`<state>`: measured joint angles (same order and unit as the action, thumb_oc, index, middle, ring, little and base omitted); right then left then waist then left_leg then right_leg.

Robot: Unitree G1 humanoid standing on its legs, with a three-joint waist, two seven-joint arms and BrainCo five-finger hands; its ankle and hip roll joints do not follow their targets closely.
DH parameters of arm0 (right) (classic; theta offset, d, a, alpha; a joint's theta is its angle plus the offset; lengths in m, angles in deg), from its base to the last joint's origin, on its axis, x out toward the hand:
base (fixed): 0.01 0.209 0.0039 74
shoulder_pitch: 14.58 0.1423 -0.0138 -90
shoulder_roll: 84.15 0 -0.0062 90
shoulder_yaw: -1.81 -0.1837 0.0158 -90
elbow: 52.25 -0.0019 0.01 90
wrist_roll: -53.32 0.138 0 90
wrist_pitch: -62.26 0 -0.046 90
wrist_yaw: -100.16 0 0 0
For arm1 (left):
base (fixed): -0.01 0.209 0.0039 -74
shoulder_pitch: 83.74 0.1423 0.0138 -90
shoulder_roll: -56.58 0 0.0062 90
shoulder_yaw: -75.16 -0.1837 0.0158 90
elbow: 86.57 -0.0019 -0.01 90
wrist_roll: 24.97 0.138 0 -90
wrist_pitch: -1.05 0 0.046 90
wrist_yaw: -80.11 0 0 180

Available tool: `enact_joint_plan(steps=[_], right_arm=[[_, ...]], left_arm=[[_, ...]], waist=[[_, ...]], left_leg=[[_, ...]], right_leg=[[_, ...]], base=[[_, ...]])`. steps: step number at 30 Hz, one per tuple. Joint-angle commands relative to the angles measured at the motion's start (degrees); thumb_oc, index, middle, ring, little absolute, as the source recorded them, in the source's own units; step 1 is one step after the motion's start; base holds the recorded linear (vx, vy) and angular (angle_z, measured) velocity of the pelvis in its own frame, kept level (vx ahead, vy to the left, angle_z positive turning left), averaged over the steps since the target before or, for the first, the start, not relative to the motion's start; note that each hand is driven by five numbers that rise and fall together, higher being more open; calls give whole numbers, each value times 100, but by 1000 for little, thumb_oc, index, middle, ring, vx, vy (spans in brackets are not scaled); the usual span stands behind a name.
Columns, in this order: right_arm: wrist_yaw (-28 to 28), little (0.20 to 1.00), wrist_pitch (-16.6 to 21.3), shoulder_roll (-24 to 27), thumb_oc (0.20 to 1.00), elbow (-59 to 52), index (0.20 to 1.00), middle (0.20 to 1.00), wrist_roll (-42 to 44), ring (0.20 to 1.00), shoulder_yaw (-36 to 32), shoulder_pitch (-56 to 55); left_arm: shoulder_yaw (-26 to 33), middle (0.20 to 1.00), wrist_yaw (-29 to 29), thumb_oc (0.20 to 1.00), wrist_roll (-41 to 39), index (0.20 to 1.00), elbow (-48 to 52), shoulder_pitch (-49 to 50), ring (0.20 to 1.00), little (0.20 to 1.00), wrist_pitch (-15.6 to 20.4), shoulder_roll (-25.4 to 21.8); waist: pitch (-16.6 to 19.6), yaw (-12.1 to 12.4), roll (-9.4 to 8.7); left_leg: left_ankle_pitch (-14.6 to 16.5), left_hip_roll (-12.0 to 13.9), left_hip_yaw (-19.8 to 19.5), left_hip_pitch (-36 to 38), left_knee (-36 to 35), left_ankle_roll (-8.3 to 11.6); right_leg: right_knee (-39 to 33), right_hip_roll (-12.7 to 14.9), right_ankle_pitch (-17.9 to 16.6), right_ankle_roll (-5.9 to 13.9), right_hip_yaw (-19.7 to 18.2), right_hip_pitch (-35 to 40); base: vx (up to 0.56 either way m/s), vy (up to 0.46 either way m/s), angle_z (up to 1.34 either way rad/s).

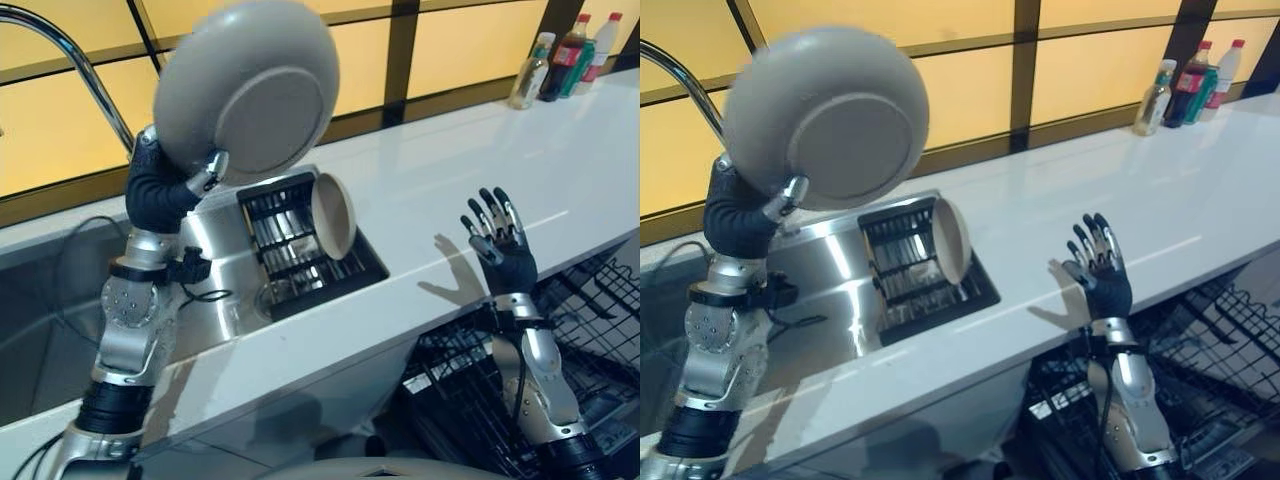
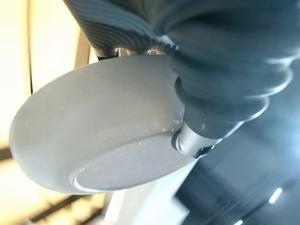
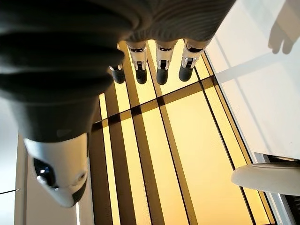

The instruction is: Pick up plates and place into dishwasher.

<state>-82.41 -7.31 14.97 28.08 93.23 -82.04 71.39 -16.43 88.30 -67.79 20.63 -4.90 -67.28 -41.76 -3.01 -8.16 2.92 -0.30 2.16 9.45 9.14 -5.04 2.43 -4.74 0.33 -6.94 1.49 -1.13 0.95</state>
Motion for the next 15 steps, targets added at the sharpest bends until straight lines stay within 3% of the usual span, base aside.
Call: enact_joint_plan(steps=[1, 5, 7, 10, 15], right_arm=[[357, 1000, 144, -169, 1000, -578, 1000, 1000, 116, 1000, -152, 513], [756, 1000, -74, -212, 1000, -620, 1000, 1000, 590, 1000, -18, 635], [1274, 1000, -478, -324, 1000, -674, 1000, 1000, 1200, 1000, 137, 629], [1680, 1000, -820, -425, 1000, -701, 1000, 1000, 1707, 1000, 354, 680], [1830, 1000, -1106, -440, 1000, -638, 1000, 1000, 1853, 1000, 608, 900]], left_arm=[[-339, 200, 511, 200, -1171, 200, 263, -77, 200, 200, -304, 32], [-589, 200, 953, 200, -2247, 200, 335, -60, 200, 200, -777, 352], [-826, 200, 1344, 200, -2726, 200, 351, 29, 200, 200, -1094, 587], [-1156, 200, 1606, 200, -2711, 200, 281, 59, 200, 200, -1274, 746], [-1507, 200, 1656, 200, -2594, 200, 163, 42, 200, 200, -1367, 719]], waist=[[142, 84, -196], [164, 108, -207], [178, 109, -212], [187, 109, -225], [235, 146, -246]], left_leg=[[116, 30, -328, -520, 116, -28], [115, 26, -343, -533, 101, -36], [118, 34, -327, -545, 99, -40], [119, 40, -307, -549, 94, -50], [130, 39, -306, -553, 92, -55]], right_leg=[[484, 334, 768, 597, 60, 10], [459, 338, 749, 592, 67, 5], [444, 348, 732, 591, 65, -7], [418, 359, 713, 589, 70, -10], [387, 381, 692, 598, 84, -4]], base=[[-48, -12, 0], [-38, -9, 0], [-41, -7, 2], [-11, -2, 1], [0, 0, 0]])
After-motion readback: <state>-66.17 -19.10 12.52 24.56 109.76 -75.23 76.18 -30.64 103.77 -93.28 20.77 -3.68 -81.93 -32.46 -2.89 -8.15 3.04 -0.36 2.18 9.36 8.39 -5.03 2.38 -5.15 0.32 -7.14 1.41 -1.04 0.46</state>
